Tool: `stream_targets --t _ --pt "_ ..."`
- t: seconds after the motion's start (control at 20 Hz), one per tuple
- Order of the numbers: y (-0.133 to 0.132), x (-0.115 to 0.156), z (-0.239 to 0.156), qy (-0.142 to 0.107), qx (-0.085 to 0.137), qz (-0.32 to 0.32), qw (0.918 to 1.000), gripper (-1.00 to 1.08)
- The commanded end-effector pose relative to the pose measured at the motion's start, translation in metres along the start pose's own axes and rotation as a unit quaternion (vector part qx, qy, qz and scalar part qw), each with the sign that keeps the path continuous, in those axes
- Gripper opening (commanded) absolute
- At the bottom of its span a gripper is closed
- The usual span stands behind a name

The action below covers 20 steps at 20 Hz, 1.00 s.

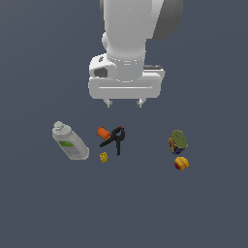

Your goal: Pick up a designated object from a clutter of objects.

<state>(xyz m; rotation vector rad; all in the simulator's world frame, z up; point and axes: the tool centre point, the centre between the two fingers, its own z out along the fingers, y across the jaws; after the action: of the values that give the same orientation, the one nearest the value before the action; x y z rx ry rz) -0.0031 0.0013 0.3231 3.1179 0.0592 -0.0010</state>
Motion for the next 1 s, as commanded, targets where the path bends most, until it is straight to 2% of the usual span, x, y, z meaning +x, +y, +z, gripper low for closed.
stream_targets --t 0.0,0.15,0.5,0.95 --pt "0.0 0.0 0.0 0.0 0.0 0.0 1.0 1.0" --pt "0.001 -0.002 0.002 -0.005 -0.001 0.001 1.0 1.0" --pt "0.011 -0.012 0.016 -0.033 -0.008 0.006 0.9994 1.0" --pt "-0.002 -0.006 0.024 -0.03 -0.009 0.006 0.9995 1.0"
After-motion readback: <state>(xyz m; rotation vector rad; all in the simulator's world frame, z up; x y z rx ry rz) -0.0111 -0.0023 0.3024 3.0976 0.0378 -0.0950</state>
